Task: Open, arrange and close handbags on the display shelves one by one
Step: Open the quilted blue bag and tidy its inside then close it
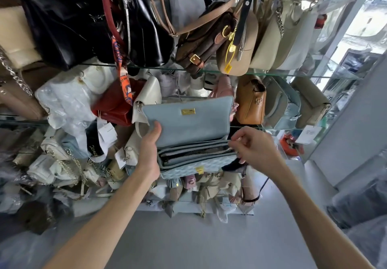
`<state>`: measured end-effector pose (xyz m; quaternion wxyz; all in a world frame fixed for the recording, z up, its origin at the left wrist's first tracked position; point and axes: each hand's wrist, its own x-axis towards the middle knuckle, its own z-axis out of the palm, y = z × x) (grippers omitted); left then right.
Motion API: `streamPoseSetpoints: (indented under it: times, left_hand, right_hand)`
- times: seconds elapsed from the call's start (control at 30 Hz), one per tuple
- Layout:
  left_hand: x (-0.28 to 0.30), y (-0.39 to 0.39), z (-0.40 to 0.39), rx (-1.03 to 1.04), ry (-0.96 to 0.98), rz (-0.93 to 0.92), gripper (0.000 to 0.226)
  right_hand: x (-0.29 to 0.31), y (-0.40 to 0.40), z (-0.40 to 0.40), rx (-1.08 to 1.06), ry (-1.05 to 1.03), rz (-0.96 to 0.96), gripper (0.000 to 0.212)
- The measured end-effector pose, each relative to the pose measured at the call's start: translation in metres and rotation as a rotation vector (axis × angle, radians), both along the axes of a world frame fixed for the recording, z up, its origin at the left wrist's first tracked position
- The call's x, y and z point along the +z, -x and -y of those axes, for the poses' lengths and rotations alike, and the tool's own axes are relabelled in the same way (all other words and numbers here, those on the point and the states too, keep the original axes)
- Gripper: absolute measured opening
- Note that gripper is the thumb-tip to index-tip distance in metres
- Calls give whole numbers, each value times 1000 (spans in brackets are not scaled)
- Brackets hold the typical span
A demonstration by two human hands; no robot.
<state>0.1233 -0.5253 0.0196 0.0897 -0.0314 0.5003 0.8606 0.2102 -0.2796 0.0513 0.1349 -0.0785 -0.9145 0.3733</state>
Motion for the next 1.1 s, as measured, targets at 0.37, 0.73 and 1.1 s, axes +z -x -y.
streamPoseSetpoints:
  times: [0.37, 0.73, 1.1]
  left_hand:
    - [9, 6, -7, -72, 55, -43, 76]
    - [14, 5, -13, -108, 28, 10, 28]
    - [9, 8, -10, -109, -38, 130, 29]
  right_hand:
    - [-19, 8, 16, 130, -424, -175, 10]
    - [-9, 19, 44, 121, -496, 114, 30]
    - [-27, 26, 37, 343, -513, 249, 54]
